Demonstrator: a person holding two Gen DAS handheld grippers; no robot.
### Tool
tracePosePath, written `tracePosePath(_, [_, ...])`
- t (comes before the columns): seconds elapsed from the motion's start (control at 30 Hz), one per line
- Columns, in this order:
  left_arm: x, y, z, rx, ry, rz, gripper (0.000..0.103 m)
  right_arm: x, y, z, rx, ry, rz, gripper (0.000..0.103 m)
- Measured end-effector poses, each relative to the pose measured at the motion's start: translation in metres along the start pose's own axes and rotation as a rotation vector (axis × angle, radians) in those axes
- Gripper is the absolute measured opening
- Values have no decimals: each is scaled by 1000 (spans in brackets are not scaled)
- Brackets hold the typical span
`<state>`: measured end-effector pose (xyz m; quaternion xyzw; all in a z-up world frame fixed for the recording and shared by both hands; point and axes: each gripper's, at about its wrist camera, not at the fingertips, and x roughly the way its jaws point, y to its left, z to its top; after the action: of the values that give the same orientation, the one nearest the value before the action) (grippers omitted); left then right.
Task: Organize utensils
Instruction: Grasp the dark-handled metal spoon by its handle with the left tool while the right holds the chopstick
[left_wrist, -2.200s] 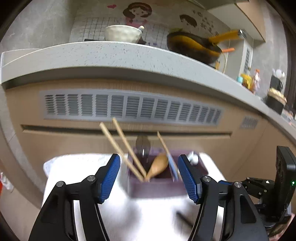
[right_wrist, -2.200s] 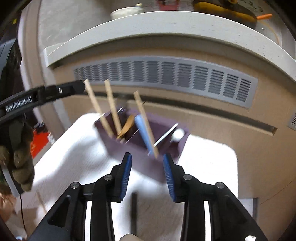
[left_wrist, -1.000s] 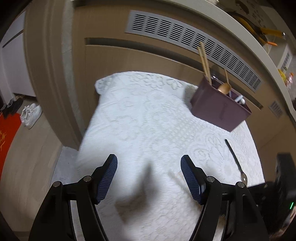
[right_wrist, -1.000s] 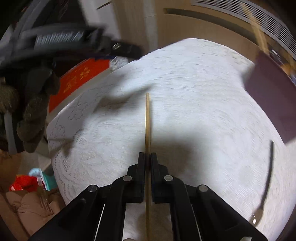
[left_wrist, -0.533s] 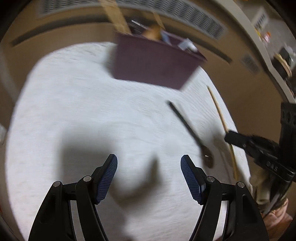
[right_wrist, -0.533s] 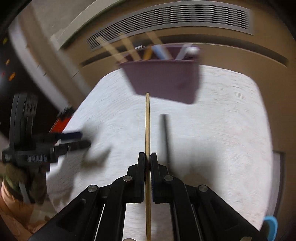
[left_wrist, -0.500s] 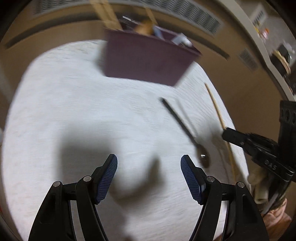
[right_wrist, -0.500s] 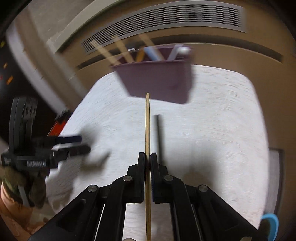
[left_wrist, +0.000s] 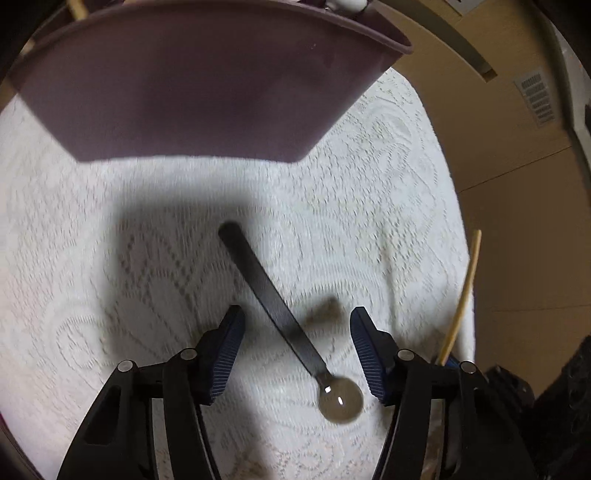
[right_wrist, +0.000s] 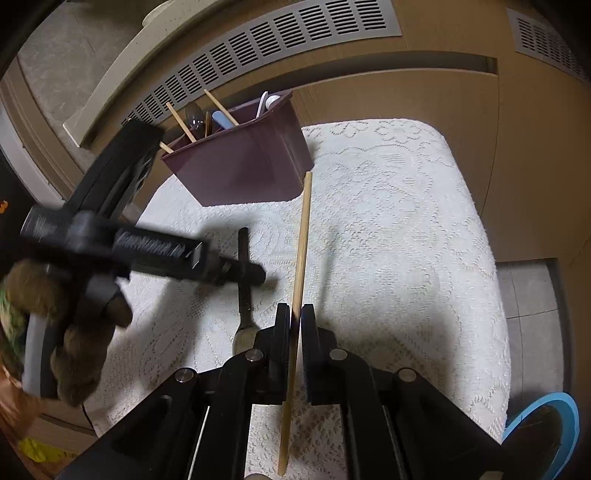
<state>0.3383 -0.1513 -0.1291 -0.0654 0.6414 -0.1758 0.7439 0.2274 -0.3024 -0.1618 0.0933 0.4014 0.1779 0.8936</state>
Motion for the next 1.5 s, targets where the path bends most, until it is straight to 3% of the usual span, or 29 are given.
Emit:
tracePosePath(0.07, [2, -8, 3, 50, -29, 68, 50, -1, 0, -3, 5, -4, 6, 7])
tracePosePath(0.17, [3, -8, 0, 105, -79, 128, 29, 1, -2, -4, 8, -8, 0, 8])
tracePosePath(0.2, [2, -8, -4, 127, -98, 132, 21, 1, -3, -4, 12, -8, -2, 8])
tracePosePath(0.27, [0, -6, -11, 145, -127, 127, 19, 2, -4, -4, 16, -4, -1, 8])
tracePosePath(0.37, [-10, -1, -32, 172, -172, 106, 8, 2, -2, -5, 14, 4, -4, 8])
tracePosePath(0.57, [-40, 9, -76, 224, -271, 92, 7, 3, 9, -2, -13, 14, 6, 8])
tracePosePath(0.7, [-56, 21, -98, 235, -324, 101, 7, 16, 16, 1, -74, 30, -100, 9])
tracePosePath(0.77, [-58, 24, -96, 235, -338, 99, 7, 26, 15, 4, -88, 45, -144, 14])
tracePosePath(0.97, [-46, 35, -94, 159, -253, 25, 8, 58, 15, 16, -87, 96, -221, 15])
tracePosePath(1.1, [-39, 30, -88, 154, -242, 39, 9, 69, 32, 19, -171, 104, -266, 15])
tracePosePath(1.17, [-37, 26, -88, 153, -235, 49, 9, 71, 43, 14, -252, 101, -301, 9])
tracePosePath(1.3, [-31, 19, -87, 158, -217, 69, 10, 62, 40, 13, -223, 119, -204, 7])
tracePosePath(1.5, [-22, 10, -79, 164, -187, 126, 26, 40, 32, 11, -164, 76, -141, 7])
